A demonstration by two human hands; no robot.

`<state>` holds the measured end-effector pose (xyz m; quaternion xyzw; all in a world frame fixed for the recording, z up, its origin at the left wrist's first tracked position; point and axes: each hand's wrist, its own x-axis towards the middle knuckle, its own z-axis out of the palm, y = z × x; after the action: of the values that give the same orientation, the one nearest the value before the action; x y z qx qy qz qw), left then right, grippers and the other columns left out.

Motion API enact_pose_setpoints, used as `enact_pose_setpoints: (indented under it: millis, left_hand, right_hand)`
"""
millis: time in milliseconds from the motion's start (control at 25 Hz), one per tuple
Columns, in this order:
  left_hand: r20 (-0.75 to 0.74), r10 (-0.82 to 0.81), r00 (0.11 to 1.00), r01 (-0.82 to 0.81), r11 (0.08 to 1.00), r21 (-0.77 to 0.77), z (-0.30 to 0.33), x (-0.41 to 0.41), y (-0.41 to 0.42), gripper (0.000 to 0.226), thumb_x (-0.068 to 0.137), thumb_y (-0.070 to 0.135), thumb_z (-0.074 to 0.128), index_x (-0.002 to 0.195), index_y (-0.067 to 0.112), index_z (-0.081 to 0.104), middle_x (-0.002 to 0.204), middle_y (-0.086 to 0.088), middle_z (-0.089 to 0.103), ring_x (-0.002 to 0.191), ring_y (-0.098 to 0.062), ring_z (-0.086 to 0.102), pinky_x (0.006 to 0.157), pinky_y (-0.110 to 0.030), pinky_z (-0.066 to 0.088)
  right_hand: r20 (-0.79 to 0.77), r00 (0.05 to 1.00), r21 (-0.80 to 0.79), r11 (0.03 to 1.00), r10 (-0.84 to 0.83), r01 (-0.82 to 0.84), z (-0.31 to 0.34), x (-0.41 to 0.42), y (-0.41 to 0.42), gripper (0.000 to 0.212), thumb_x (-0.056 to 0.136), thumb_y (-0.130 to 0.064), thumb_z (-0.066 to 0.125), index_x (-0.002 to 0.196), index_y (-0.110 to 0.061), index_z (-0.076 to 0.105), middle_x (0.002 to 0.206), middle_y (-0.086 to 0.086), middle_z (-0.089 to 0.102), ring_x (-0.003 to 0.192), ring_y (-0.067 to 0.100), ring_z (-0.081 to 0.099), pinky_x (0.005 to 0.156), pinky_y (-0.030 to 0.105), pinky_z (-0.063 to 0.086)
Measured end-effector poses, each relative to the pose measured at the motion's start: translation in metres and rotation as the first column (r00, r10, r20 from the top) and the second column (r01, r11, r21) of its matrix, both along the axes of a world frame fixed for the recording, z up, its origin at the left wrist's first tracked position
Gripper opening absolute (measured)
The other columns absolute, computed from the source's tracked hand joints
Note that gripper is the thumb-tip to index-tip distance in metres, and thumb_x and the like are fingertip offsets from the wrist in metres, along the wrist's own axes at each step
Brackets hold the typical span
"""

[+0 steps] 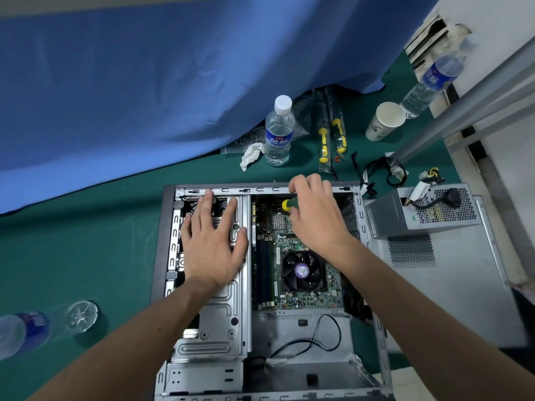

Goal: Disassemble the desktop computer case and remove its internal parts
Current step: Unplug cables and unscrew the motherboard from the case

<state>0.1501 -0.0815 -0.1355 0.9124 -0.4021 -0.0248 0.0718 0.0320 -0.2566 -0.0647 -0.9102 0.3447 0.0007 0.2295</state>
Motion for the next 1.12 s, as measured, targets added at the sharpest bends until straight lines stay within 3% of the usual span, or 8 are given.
enact_pose_setpoints:
  millis: [120, 240, 440, 520, 640, 760, 880, 1120]
  left_hand:
    - [-0.004, -0.002, 1.0, 0.002, 1.0, 0.001, 0.001, 0.0, 0.0, 0.058, 0.095, 0.056, 0.029, 0.148, 0.033, 0.036, 0.16, -0.013, 0.015, 0.145, -0.03, 0.022, 0.114, -0.047, 0.017]
    - [-0.004, 0.001, 1.0, -0.001, 1.0, 0.003, 0.001, 0.0, 0.0, 0.059, 0.095, 0.056, 0.029, 0.149, 0.033, 0.035, 0.16, -0.012, 0.015, 0.145, -0.029, 0.021, 0.114, -0.047, 0.017]
    - [-0.005, 0.003, 1.0, -0.003, 1.0, 0.004, 0.002, 0.0, 0.0, 0.059, 0.095, 0.056, 0.028, 0.148, 0.033, 0.036, 0.16, -0.012, 0.016, 0.145, -0.029, 0.021, 0.114, -0.047, 0.018]
    - [-0.01, -0.003, 1.0, 0.003, 1.0, 0.005, 0.002, 0.0, 0.0, 0.058, 0.095, 0.056, 0.029, 0.148, 0.033, 0.036, 0.16, -0.013, 0.016, 0.145, -0.029, 0.021, 0.114, -0.047, 0.017]
    - [-0.01, 0.0, 1.0, 0.0, 1.0, 0.019, 0.001, 0.001, 0.0, 0.059, 0.095, 0.056, 0.028, 0.149, 0.034, 0.034, 0.16, -0.012, 0.014, 0.145, -0.029, 0.02, 0.114, -0.047, 0.016]
    - [-0.018, 0.001, 1.0, -0.001, 1.0, 0.02, 0.002, 0.001, 0.0, 0.059, 0.095, 0.057, 0.026, 0.15, 0.035, 0.032, 0.161, -0.011, 0.013, 0.146, -0.029, 0.019, 0.115, -0.047, 0.015]
    - [-0.016, 0.002, 1.0, -0.001, 1.0, 0.016, 0.002, 0.0, -0.001, 0.059, 0.095, 0.057, 0.027, 0.149, 0.035, 0.033, 0.161, -0.012, 0.014, 0.146, -0.029, 0.019, 0.114, -0.047, 0.016]
    - [-0.013, 0.004, 1.0, -0.004, 1.0, 0.016, 0.003, 0.0, -0.001, 0.059, 0.094, 0.056, 0.029, 0.149, 0.034, 0.034, 0.16, -0.012, 0.014, 0.145, -0.029, 0.02, 0.115, -0.047, 0.016]
  right_hand:
    - [-0.005, 0.999, 0.023, 0.999, -0.034, 0.034, -0.001, -0.006, 0.002, 0.037, 0.086, -0.011, 0.064, 0.116, -0.017, 0.043, 0.116, 0.003, 0.038, 0.105, 0.02, 0.037, 0.087, 0.036, 0.045]
    - [-0.116, 0.987, -0.024, 0.994, -0.107, 0.105, -0.004, -0.008, 0.002, 0.033, 0.1, -0.038, 0.048, 0.121, -0.014, 0.04, 0.117, 0.01, 0.041, 0.079, 0.024, 0.048, 0.063, 0.035, 0.043]
    - [0.025, 0.997, 0.11, 0.991, -0.074, 0.07, -0.008, -0.02, -0.003, 0.039, 0.084, 0.0, 0.061, 0.113, -0.021, 0.046, 0.116, -0.002, 0.04, 0.11, 0.018, 0.037, 0.085, 0.032, 0.042]
    - [0.029, 0.993, 0.155, 0.982, -0.114, 0.108, -0.009, -0.024, -0.002, 0.035, 0.086, -0.007, 0.064, 0.112, -0.021, 0.045, 0.114, -0.003, 0.038, 0.109, 0.016, 0.036, 0.086, 0.033, 0.043]
    - [-0.069, 0.991, 0.071, 0.991, -0.112, 0.117, -0.01, -0.02, -0.002, 0.031, 0.098, -0.039, 0.051, 0.117, -0.017, 0.042, 0.112, 0.002, 0.042, 0.083, 0.023, 0.051, 0.064, 0.033, 0.042]
    - [-0.022, 0.999, 0.045, 0.998, -0.05, 0.051, -0.008, -0.019, -0.006, 0.02, 0.097, -0.02, 0.055, 0.114, -0.018, 0.045, 0.111, 0.002, 0.047, 0.088, 0.022, 0.052, 0.068, 0.034, 0.042]
    - [0.008, 1.0, 0.072, 0.997, -0.013, 0.012, -0.01, -0.025, -0.007, 0.038, 0.082, 0.001, 0.061, 0.11, -0.021, 0.049, 0.11, -0.004, 0.045, 0.107, 0.017, 0.038, 0.084, 0.033, 0.043]
    - [0.211, 0.95, 0.269, 0.948, -0.23, 0.17, -0.013, -0.024, -0.004, 0.031, 0.09, -0.025, 0.068, 0.118, -0.023, 0.054, 0.113, -0.008, 0.044, 0.097, 0.006, 0.045, 0.081, 0.021, 0.036]
